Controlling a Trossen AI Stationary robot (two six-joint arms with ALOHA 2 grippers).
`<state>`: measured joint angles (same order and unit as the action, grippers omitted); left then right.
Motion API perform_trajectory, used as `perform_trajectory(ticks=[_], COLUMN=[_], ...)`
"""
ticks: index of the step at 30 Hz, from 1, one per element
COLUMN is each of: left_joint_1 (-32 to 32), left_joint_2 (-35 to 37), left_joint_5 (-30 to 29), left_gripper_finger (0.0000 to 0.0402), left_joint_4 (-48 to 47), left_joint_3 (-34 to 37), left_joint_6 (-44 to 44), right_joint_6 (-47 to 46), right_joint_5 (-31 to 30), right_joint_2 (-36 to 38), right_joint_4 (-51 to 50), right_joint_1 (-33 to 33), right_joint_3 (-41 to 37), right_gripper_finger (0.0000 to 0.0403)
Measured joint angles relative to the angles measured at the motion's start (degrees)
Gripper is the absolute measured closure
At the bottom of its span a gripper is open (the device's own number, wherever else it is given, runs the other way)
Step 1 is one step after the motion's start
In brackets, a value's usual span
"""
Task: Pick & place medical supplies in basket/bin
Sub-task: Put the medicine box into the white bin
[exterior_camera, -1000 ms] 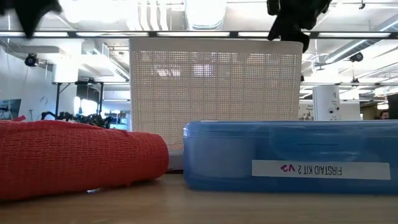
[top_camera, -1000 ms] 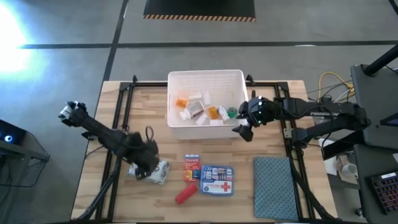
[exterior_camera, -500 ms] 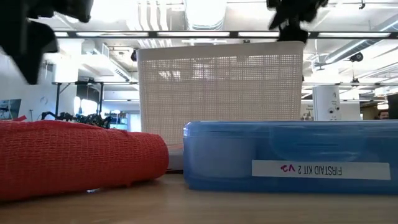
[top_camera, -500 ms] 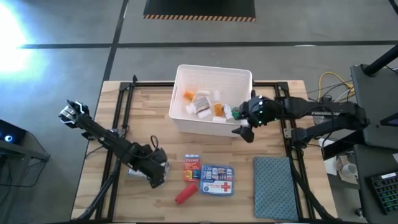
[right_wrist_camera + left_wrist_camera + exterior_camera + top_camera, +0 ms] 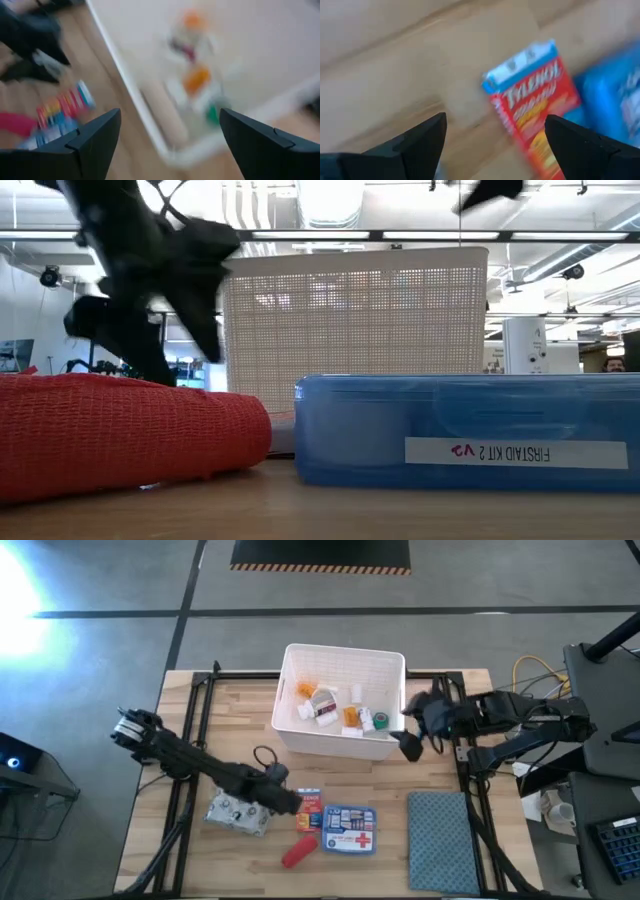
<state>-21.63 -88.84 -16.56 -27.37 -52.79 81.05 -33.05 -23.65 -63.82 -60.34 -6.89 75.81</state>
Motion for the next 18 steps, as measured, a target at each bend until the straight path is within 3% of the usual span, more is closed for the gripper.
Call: perform_trajectory(ticks=[7, 14, 18], left_joint_1=[1.5, 1.4, 1.4], left_joint_2=[-6.6, -16.1, -20.8], left_joint_5=[-0.3, -3.5, -4.3], left_gripper_finger=[0.0087, 0.0088, 0.0109], left_joint_4=[4.7, 4.3, 0.9], left_joint_3=[-1.8, -9.9, -16.0], left_joint_6=[3.6, -1.6, -4.7], right_joint_6=[-26.4, -37.2, -42.2], right_joint_5=[-0.5, -0.4, -0.1], right_joint_2=[1.5, 4.4, 5.2], right_joint_4=[-20.5, -18.8, -17.2], right_joint_1=[-8.8, -17.9, -21.3], right_joint_3=[-4.5, -14.0, -18.8], right_gripper_finger=[0.0075, 0.0075, 0.0075])
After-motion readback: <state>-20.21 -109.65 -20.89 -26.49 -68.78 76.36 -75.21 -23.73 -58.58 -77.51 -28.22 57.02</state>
